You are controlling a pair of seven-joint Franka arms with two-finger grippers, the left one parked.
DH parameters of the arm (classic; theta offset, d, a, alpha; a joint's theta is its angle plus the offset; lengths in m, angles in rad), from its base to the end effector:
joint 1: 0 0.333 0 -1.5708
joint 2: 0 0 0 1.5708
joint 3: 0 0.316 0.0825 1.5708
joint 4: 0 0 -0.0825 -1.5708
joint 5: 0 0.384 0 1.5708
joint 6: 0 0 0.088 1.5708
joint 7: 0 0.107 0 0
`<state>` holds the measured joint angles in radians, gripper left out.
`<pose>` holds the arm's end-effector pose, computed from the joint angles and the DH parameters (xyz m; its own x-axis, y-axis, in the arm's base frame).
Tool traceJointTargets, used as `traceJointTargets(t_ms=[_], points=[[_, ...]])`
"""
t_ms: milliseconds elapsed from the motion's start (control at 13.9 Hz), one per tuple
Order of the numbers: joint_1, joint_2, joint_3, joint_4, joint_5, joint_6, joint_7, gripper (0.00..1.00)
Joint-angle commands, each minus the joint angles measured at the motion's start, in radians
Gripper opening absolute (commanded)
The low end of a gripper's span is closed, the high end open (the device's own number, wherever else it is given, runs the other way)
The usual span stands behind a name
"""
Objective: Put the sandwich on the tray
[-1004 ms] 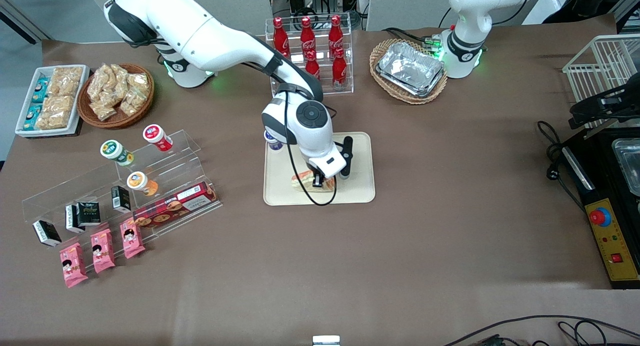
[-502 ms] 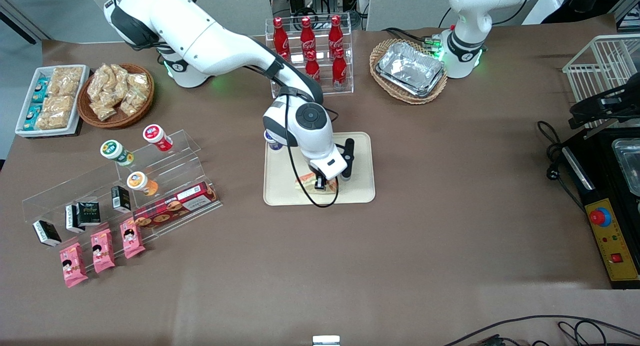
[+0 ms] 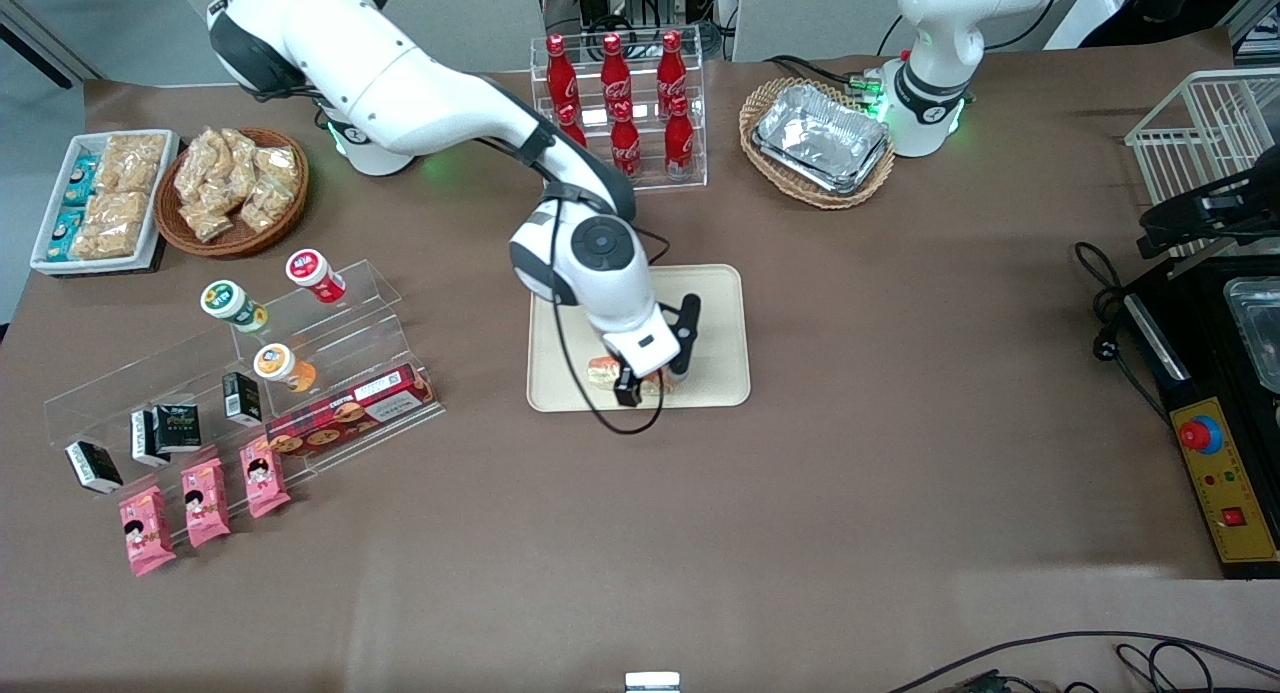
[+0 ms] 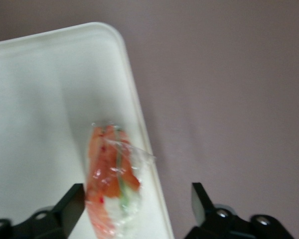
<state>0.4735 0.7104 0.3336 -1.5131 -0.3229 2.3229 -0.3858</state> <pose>0.5350 0.4885 0.2744 0.2540 0.9605 0.1135 0.9591 -0.2653 0.0989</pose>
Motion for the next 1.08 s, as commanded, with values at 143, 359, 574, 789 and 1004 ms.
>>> traceJointTargets(t_ms=[143,359,574,789,1004], points=[[-0.091,-0.138,0.007,-0.004,0.137,-0.091,0.010,1.00],[-0.174,-0.204,0.008,-0.004,0.169,-0.187,0.008,1.00],[-0.240,-0.288,0.007,-0.004,0.212,-0.316,0.025,1.00],[-0.314,-0.377,0.004,-0.004,0.222,-0.430,0.131,1.00],[-0.386,-0.446,0.002,-0.002,0.242,-0.506,0.146,1.00]])
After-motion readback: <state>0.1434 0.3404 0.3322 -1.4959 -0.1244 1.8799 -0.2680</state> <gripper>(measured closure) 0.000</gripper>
